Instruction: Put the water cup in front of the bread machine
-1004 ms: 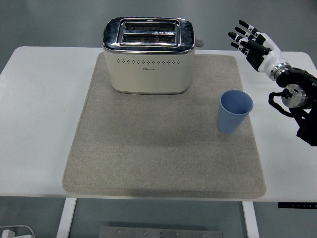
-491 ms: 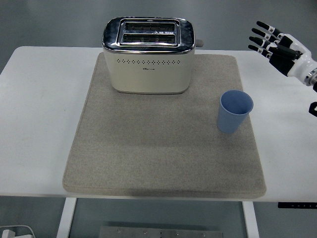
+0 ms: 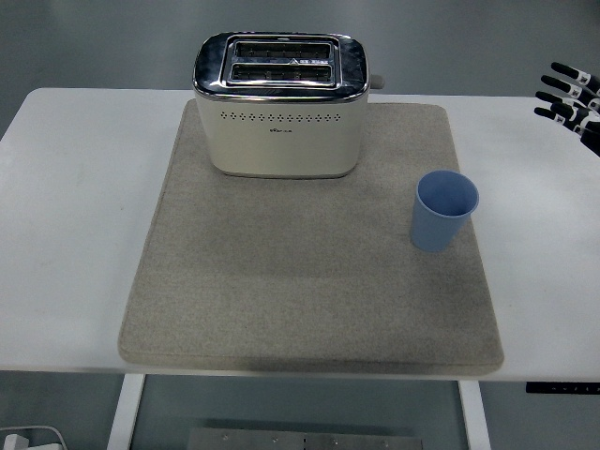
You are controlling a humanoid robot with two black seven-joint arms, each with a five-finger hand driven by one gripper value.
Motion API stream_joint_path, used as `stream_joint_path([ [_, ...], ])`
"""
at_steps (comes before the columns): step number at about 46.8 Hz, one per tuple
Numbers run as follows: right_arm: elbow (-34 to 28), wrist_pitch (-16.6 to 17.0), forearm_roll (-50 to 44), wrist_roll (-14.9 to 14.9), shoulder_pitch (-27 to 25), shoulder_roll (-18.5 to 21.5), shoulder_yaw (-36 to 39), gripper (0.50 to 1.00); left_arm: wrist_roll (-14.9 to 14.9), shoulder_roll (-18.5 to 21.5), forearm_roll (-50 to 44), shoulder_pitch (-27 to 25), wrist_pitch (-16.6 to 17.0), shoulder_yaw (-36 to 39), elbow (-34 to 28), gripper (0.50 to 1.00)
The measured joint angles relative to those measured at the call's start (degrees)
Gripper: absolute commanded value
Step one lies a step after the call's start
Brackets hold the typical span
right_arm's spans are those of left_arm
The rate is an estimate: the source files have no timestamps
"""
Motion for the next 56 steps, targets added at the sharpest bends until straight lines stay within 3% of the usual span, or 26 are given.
stream_joint_path([
  [14, 4.53, 0.02, -4.35, 4.36, -5.34, -3.62, 0.31, 0.928, 0.01, 0.0, 0.05, 0.03, 0.0, 0.01, -0.09, 1.0],
  [56, 4.59, -0.01, -4.69, 4.32, -3.1, -4.98, 0.78, 0.928, 0.0, 0.0, -0.09, -0.03, 0.77, -0.02, 0.92, 1.0],
])
